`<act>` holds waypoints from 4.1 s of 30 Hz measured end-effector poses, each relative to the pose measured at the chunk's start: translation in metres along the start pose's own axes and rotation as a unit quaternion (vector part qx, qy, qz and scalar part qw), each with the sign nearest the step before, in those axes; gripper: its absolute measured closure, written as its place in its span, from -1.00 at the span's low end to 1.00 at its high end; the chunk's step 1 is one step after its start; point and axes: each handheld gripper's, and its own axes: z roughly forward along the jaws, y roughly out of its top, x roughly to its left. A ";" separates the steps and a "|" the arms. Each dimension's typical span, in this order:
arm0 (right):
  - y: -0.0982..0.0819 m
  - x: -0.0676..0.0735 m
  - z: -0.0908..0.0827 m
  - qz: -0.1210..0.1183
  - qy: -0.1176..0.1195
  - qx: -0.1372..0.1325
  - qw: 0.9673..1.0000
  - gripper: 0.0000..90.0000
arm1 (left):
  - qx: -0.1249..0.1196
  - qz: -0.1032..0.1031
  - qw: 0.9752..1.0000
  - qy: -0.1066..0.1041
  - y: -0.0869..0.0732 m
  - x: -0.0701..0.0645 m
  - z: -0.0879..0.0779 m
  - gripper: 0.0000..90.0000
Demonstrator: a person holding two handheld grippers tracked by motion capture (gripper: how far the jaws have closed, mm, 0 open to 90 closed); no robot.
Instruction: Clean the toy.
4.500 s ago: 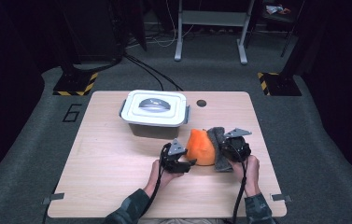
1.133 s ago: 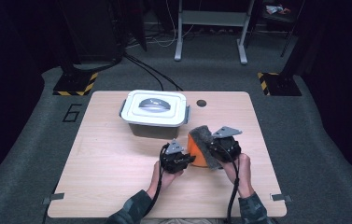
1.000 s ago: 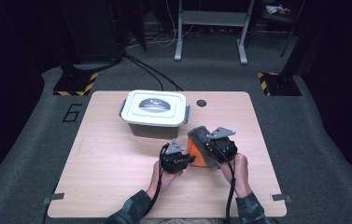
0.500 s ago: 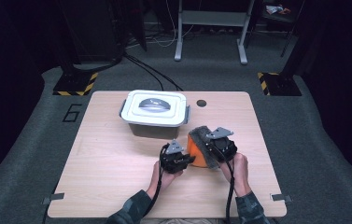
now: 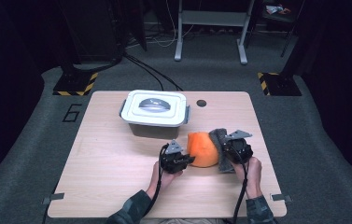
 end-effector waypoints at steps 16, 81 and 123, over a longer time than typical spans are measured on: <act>-0.021 -0.024 0.028 0.034 -0.004 0.054 0.998 0.65 | 0.004 0.002 1.000 0.005 0.001 0.001 -0.001 0.80; 0.002 -0.007 -0.025 0.015 -0.004 -0.029 0.999 0.66 | 0.001 -0.001 1.000 0.003 0.002 0.003 -0.001 0.76; 0.010 0.000 -0.010 0.003 0.002 -0.024 1.000 0.67 | 0.015 0.075 0.996 0.037 0.002 -0.002 0.009 0.71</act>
